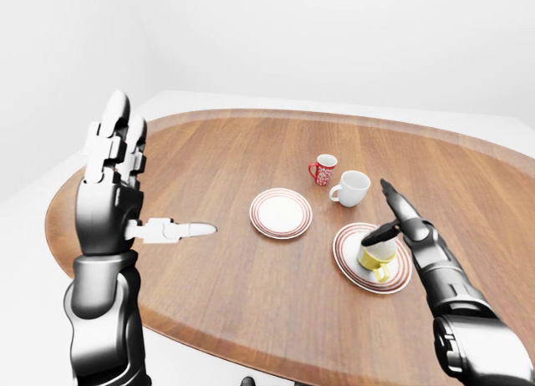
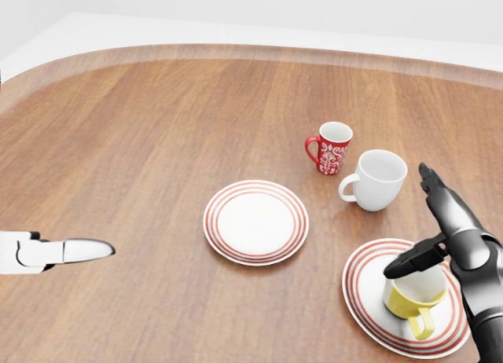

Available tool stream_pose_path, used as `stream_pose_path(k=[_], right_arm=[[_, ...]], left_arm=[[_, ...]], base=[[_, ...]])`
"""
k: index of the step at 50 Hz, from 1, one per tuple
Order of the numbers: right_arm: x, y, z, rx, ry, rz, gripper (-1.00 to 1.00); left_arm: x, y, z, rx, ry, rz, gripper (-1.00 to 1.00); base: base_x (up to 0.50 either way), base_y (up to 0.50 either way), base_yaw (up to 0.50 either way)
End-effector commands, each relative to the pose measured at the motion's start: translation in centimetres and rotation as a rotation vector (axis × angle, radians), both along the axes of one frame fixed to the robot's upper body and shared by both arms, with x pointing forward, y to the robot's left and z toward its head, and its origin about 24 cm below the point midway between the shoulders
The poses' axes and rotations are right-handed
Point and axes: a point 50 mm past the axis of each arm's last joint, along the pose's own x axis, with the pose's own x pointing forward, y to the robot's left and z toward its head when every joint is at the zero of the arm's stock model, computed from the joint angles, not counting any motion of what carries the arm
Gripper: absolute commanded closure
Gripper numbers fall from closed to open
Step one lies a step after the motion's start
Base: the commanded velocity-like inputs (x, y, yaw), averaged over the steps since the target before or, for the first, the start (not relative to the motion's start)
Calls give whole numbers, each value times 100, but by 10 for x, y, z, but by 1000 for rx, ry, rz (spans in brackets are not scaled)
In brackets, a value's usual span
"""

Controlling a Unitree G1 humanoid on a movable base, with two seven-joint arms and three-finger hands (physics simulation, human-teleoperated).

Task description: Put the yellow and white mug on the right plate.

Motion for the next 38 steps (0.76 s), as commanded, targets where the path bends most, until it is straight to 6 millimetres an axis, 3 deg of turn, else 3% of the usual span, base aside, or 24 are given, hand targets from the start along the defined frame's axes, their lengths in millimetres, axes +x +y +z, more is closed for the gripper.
stream_pose_path(k=[1,6,11,22,25,27,31,38], right_arm=[[2,18,69,90,-200,157,-100],[-4,30,110,71,-355,241,-100],[-14,44,147,53,-516,313,-100],[-44,77,195,32,-776,442,-100],[-62,91,217,41,-912,496,-100],[-89,105,238,41,-1059,567,-100],[-120,115,257,41,-1219,633,-100],[-152,119,271,42,-1379,687,-100]], left_arm=[[-1,0,1,-1,-8,-2,-91],[-5,-1,7,3,-40,-5,-91],[-21,-4,31,18,-169,-23,-91],[-62,-9,72,27,-454,-64,-91],[-76,-9,84,23,-552,-78,-91],[-88,-9,92,16,-628,-91,-91],[-94,-3,99,-47,-677,-118,-91],[-96,5,104,-238,-658,-207,-91]], base=[[0,0,0],[0,0,0],[0,0,0],[0,0,0],[0,0,0],[0,0,0],[0,0,0],[0,0,0]])
